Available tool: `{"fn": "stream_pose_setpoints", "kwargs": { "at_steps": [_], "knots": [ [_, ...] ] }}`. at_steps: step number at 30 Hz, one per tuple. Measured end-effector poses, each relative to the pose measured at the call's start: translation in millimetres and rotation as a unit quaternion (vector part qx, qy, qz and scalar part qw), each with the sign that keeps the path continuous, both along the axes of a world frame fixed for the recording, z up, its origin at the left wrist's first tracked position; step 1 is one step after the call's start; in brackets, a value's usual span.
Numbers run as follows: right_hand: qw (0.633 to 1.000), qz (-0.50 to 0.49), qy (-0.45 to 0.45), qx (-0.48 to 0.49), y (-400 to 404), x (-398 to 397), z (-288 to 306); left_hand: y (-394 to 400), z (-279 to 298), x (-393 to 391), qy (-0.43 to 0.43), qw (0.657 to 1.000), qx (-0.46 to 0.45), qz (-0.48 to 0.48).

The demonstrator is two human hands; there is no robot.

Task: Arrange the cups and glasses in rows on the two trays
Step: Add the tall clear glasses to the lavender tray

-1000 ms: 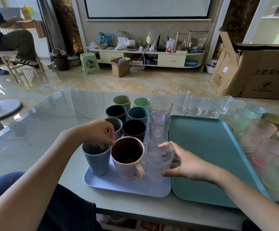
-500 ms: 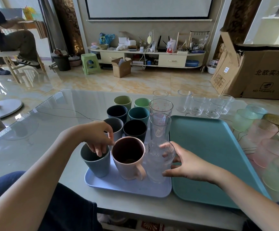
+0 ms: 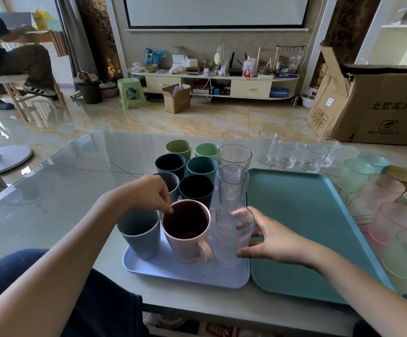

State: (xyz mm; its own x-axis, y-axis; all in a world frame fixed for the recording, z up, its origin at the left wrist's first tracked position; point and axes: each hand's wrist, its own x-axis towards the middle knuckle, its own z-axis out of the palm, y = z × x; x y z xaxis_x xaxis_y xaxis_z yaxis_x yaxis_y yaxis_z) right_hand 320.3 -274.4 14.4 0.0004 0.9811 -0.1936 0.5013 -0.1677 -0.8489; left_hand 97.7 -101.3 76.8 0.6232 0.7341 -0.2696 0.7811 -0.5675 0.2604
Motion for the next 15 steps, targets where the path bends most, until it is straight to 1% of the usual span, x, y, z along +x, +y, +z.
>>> {"fn": "stream_pose_setpoints", "kwargs": {
  "at_steps": [7,9,10,13,15],
  "knots": [
    [1.0,0.001,0.013,-0.003,-0.6,1.0,-1.3,-0.3,2.3,-0.8,-0.012,1.0,-0.024,0.012],
    [0.999,0.017,0.014,-0.024,-2.2,5.2,-0.2,0.7,8.4,-5.8,-0.051,0.997,-0.036,0.033],
    [0.999,0.02,0.001,-0.036,-2.8,8.1,0.2,3.2,11.4,-9.8,-0.079,0.995,-0.033,0.051],
    [0.996,-0.031,-0.059,-0.054,-2.0,18.5,0.2,14.6,12.3,-23.2,-0.159,0.979,0.028,0.123],
    [0.99,-0.075,-0.051,-0.109,-1.9,21.1,0.0,23.6,3.9,-33.9,-0.186,0.963,0.073,0.182]
  ]
}}
